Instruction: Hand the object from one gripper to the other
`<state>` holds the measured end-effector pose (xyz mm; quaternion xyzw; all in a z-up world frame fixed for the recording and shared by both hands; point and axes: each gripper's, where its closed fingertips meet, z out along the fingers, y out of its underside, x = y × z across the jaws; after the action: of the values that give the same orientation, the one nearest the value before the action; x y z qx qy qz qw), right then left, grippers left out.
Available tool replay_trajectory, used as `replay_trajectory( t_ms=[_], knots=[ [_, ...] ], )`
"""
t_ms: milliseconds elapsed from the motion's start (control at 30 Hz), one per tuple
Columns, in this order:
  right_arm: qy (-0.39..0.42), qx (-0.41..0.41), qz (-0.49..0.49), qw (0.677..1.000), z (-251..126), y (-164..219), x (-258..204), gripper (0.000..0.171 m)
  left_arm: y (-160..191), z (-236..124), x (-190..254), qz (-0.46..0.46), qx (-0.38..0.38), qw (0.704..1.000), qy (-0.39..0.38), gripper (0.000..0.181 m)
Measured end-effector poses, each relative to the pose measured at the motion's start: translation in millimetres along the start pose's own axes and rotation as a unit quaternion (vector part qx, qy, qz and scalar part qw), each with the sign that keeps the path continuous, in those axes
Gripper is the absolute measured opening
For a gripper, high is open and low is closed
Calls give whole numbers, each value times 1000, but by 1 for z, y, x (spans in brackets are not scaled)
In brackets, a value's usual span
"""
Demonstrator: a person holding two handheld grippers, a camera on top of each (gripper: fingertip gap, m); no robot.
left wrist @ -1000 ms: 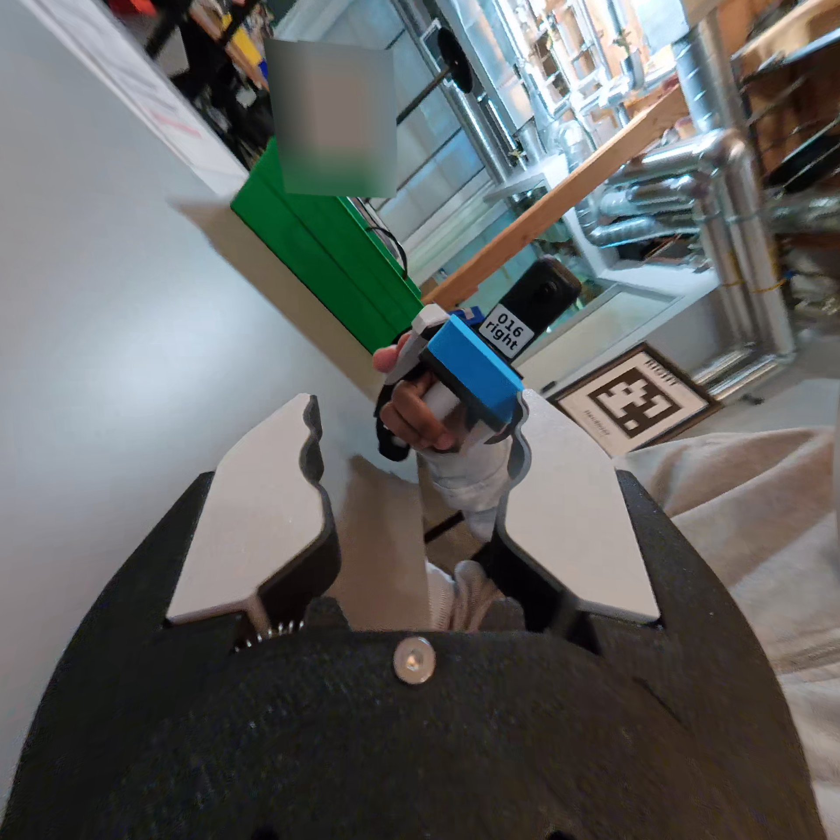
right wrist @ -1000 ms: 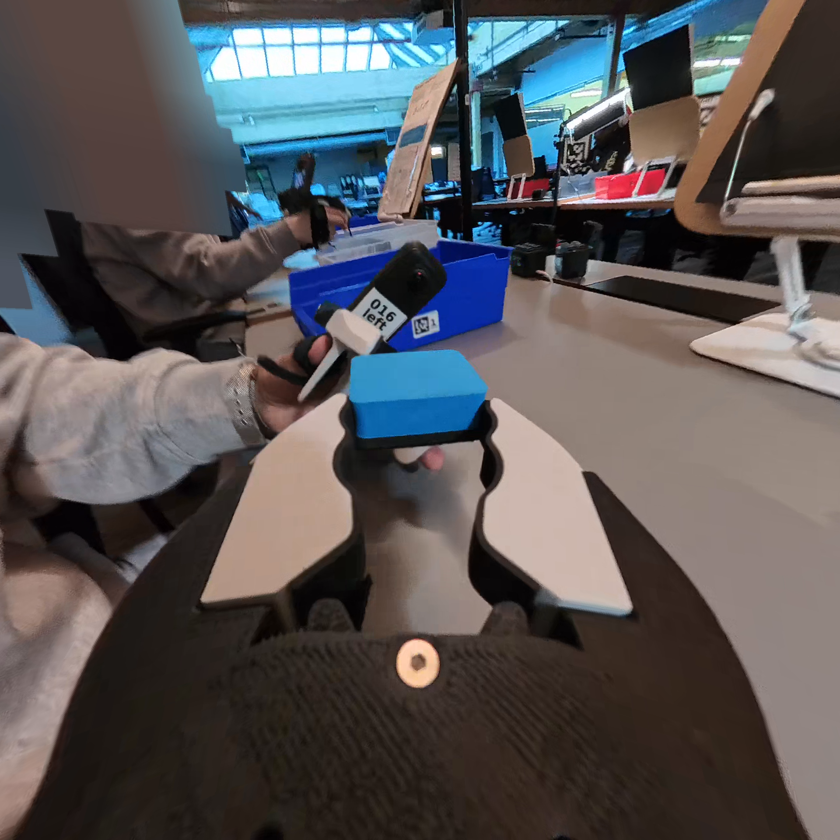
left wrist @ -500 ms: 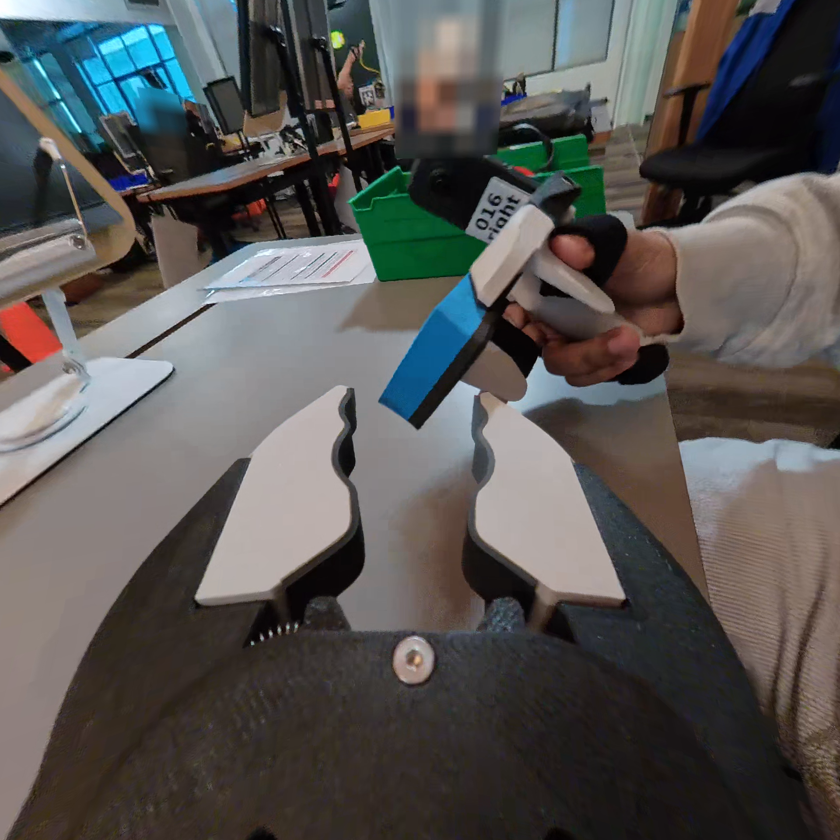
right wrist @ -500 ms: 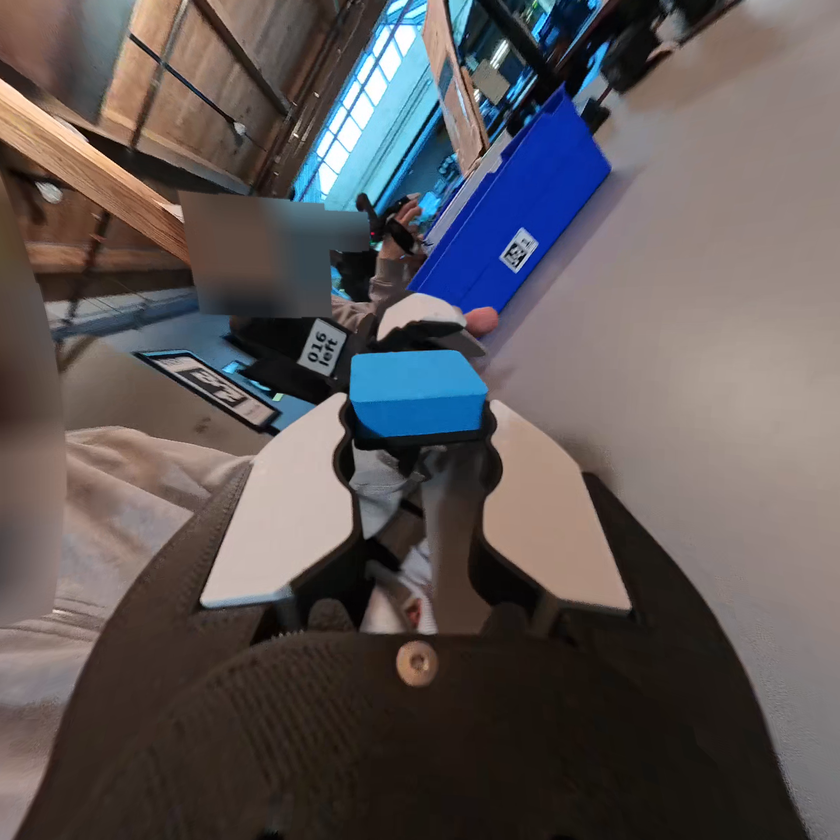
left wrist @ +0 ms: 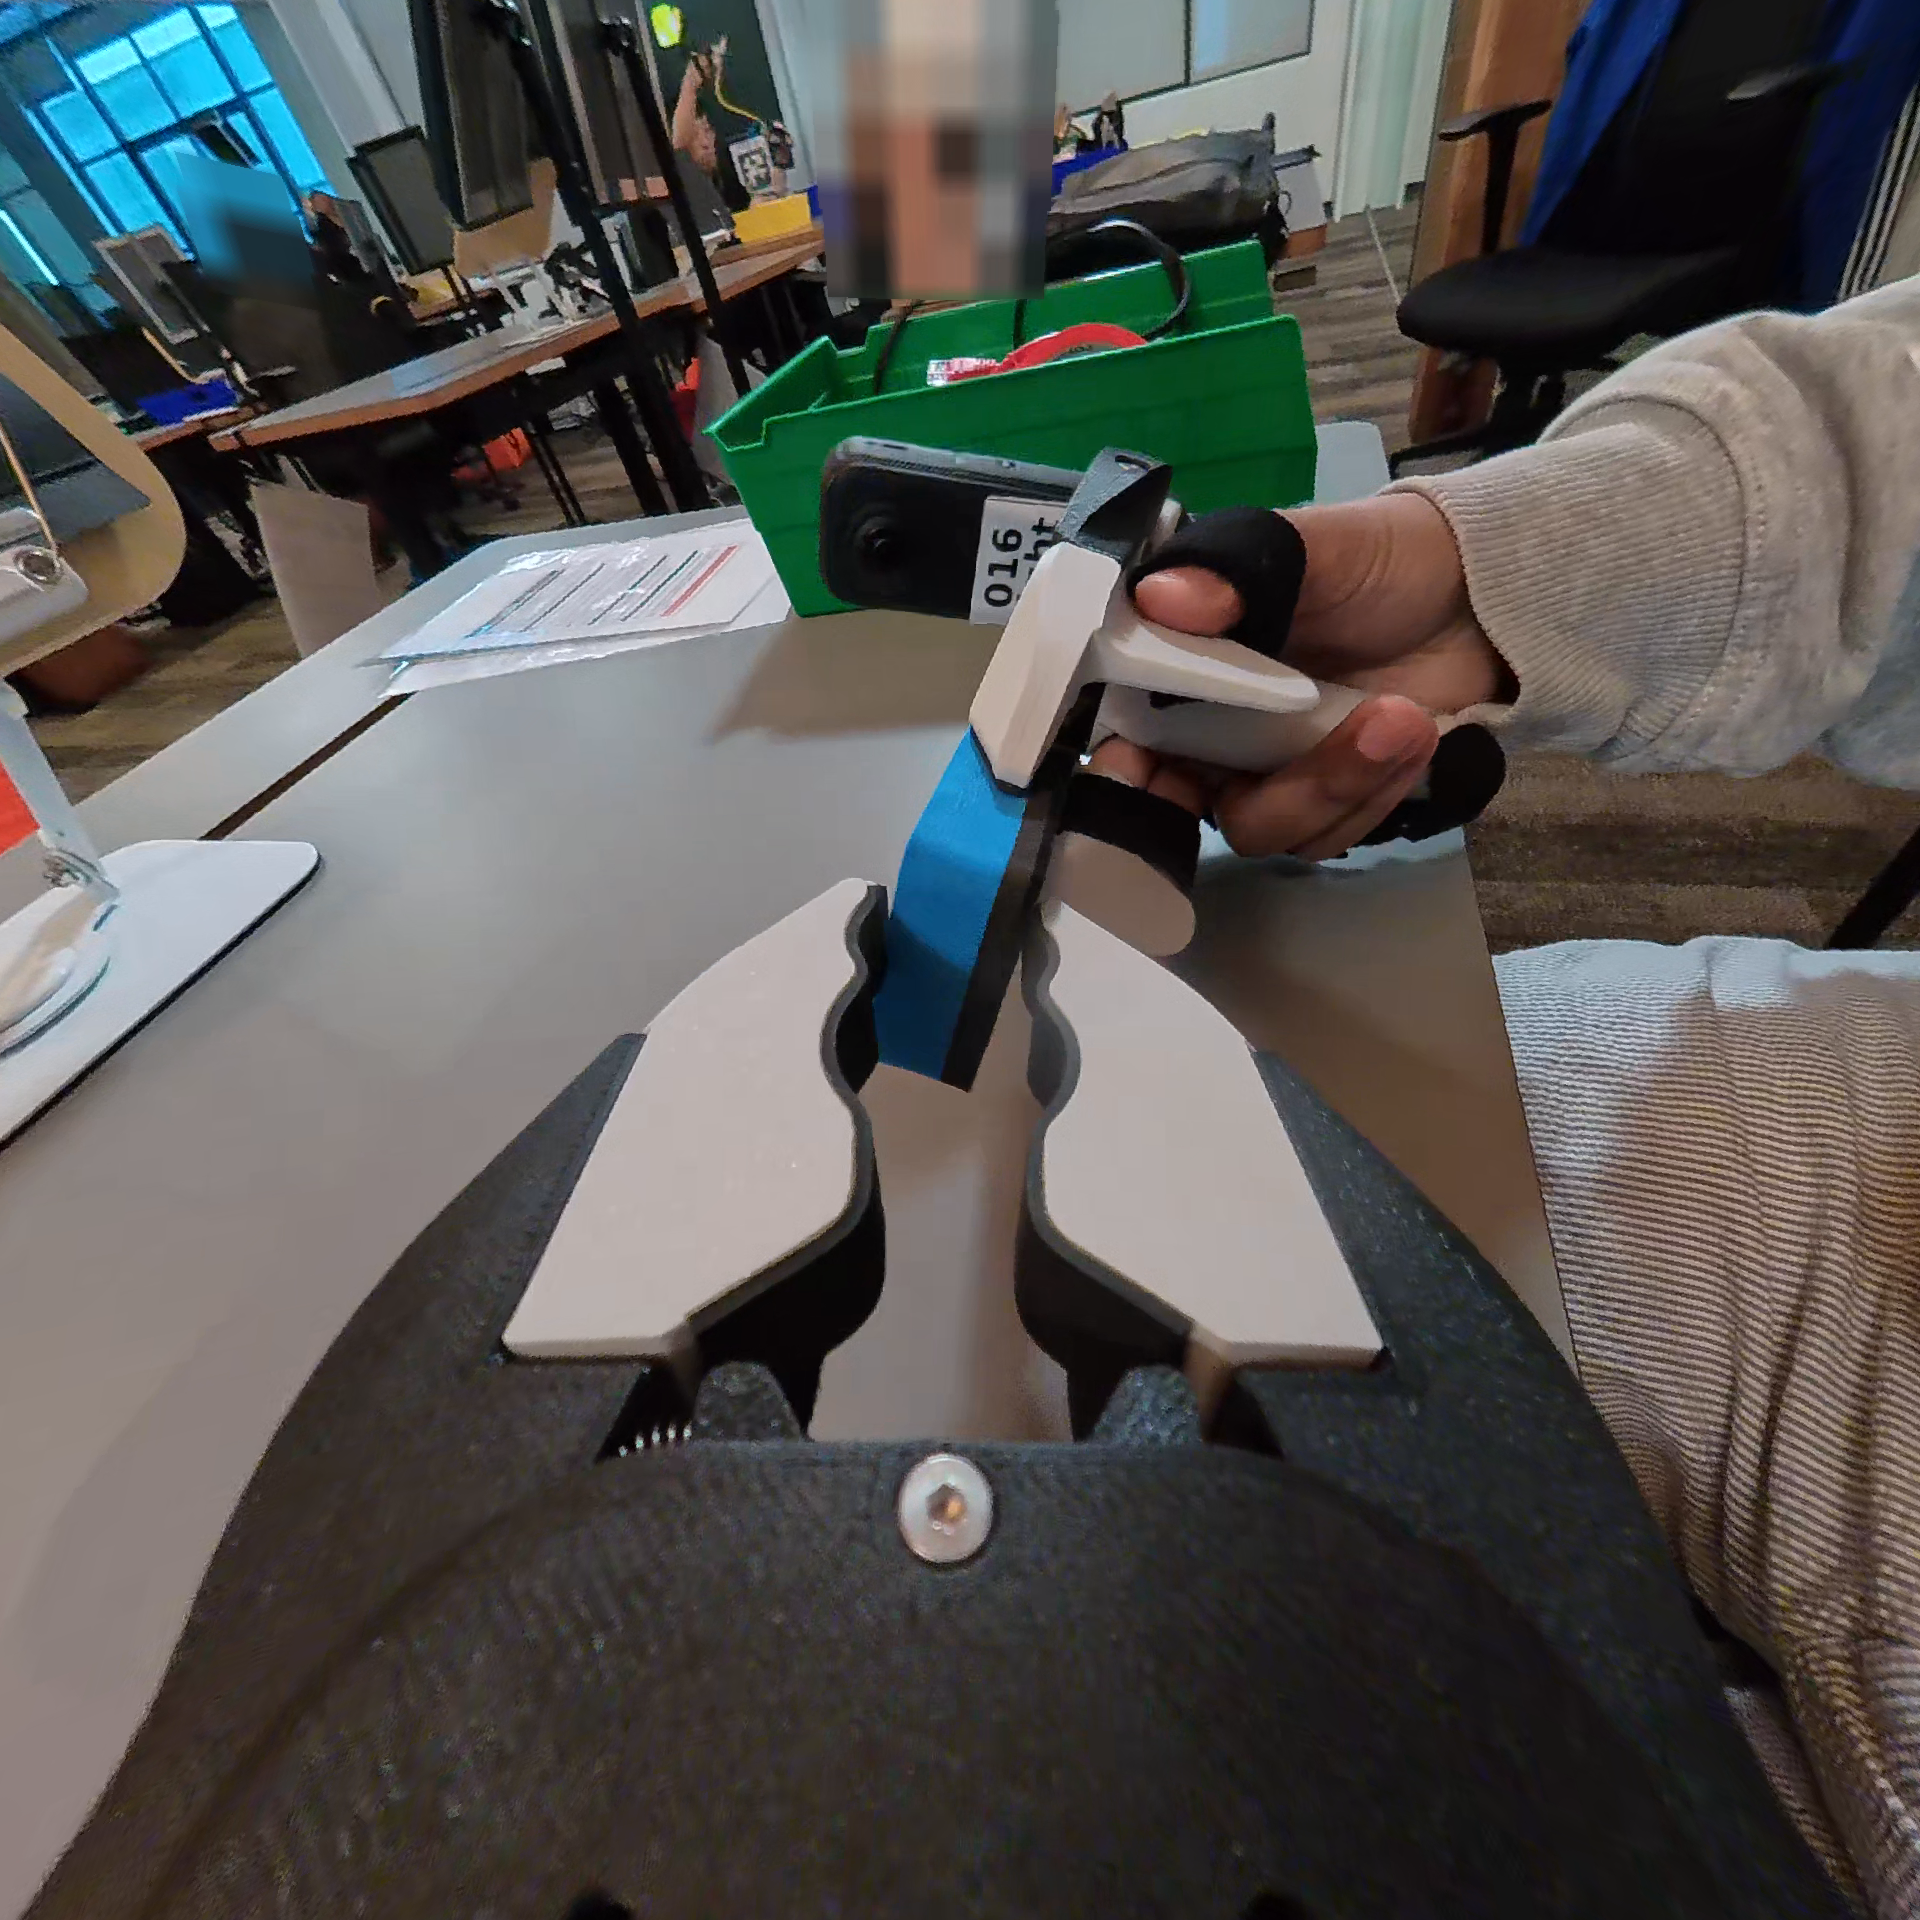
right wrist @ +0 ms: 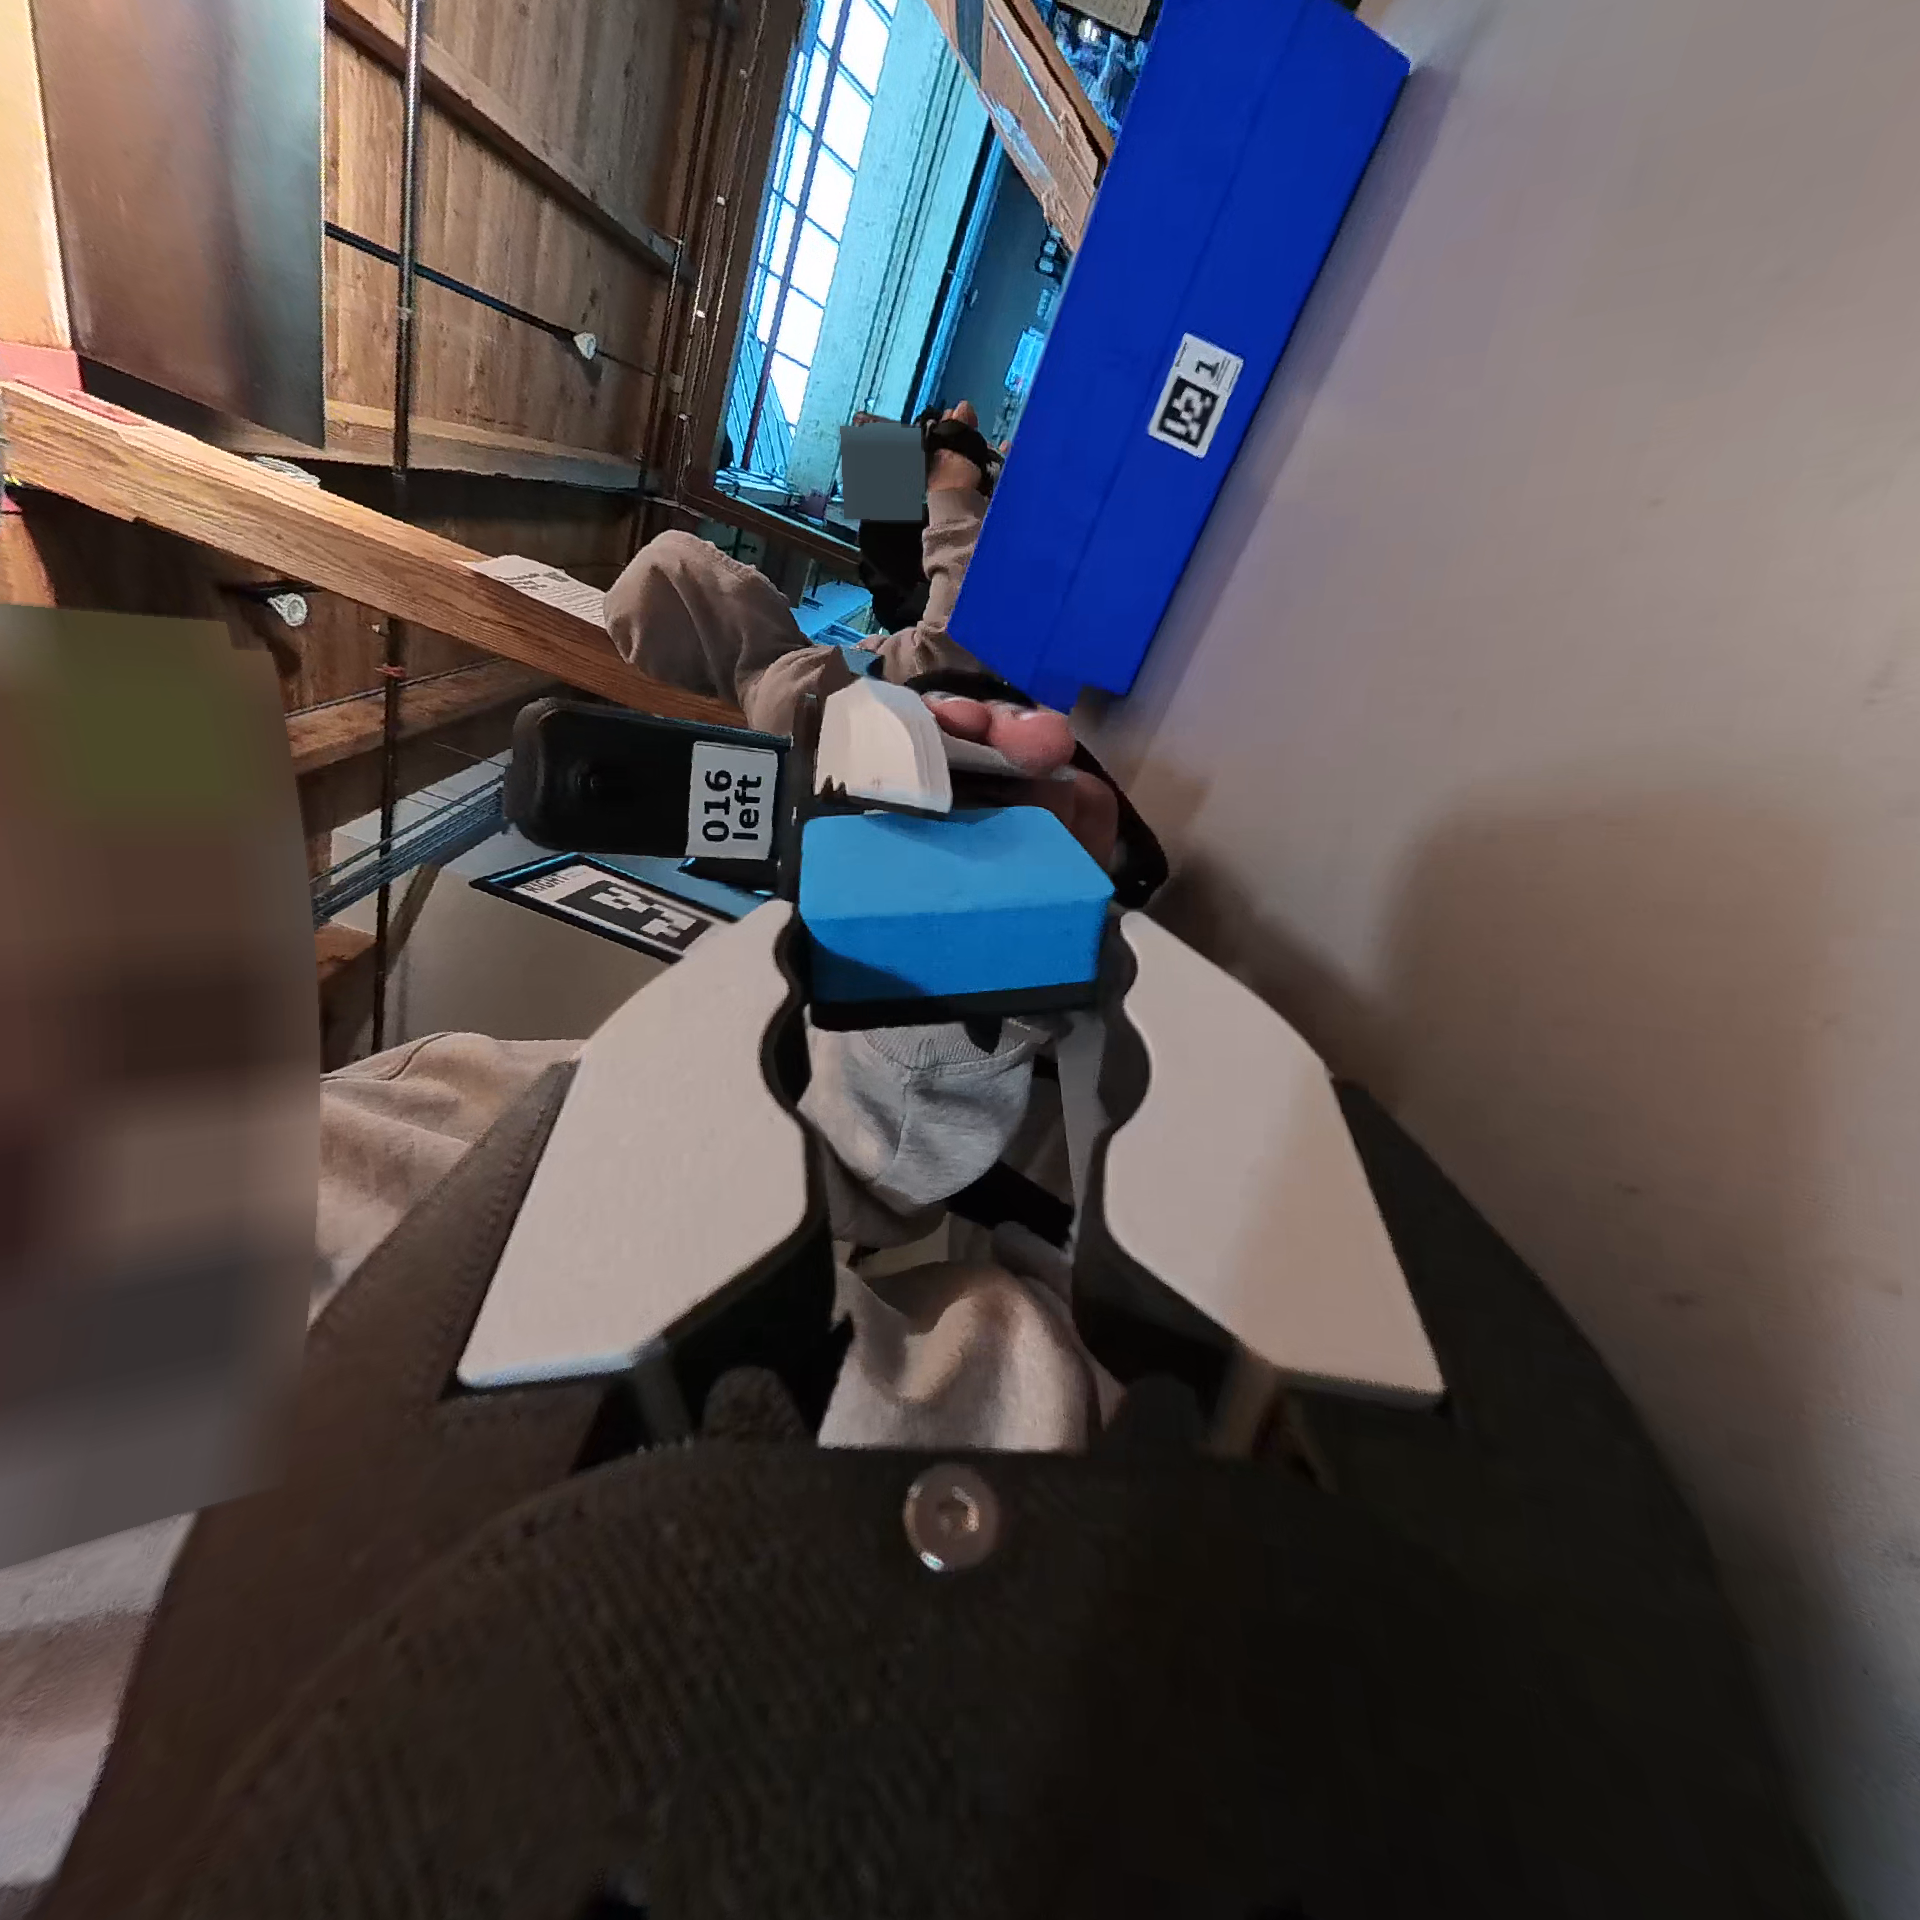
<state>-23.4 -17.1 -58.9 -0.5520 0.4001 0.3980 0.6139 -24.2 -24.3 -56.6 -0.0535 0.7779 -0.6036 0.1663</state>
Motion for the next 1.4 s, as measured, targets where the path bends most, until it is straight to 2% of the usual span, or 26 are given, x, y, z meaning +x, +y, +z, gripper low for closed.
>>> replay_trajectory(
  t_ms=[33,167,267,367,467,600,700,800,933,1133,1333,1400],
  knots=[
    [2,11,-13,1000,0,-3,-1,55,-1,0,0,-3,1,1000,2,24],
    [35,55,-81,995,-3,-16,2,80,-5,0,-2,-56,14,998,12,23],
    [45,96,-127,986,-10,-30,-5,85,-4,-4,-11,-128,17,991,16,23],
    [65,134,-196,969,-18,-42,-13,86,-8,-7,-18,-241,43,968,49,23],
    [128,151,-340,919,-20,-49,-20,104,-7,-10,-19,-360,70,924,114,25],
    [197,88,-519,827,-6,-33,-23,102,-8,-14,-17,-466,92,860,184,25],
    [181,48,-570,800,7,-14,-24,95,-6,-14,-5,-498,69,830,241,25],
    [159,16,-583,797,13,-1,-24,87,-11,-18,2,-532,73,791,292,25],
    [129,-2,-569,812,14,8,-27,77,-11,-23,2,-573,76,748,325,25],
    [123,1,-565,816,12,8,-29,67,-10,-23,5,-570,64,749,331,24],
    [133,-31,-581,803,17,17,-22,70,-6,-22,18,-564,29,747,351,25],
    [139,-40,-585,798,17,19,-18,61,-6,-23,18,-567,29,744,353,24]
  ],
)
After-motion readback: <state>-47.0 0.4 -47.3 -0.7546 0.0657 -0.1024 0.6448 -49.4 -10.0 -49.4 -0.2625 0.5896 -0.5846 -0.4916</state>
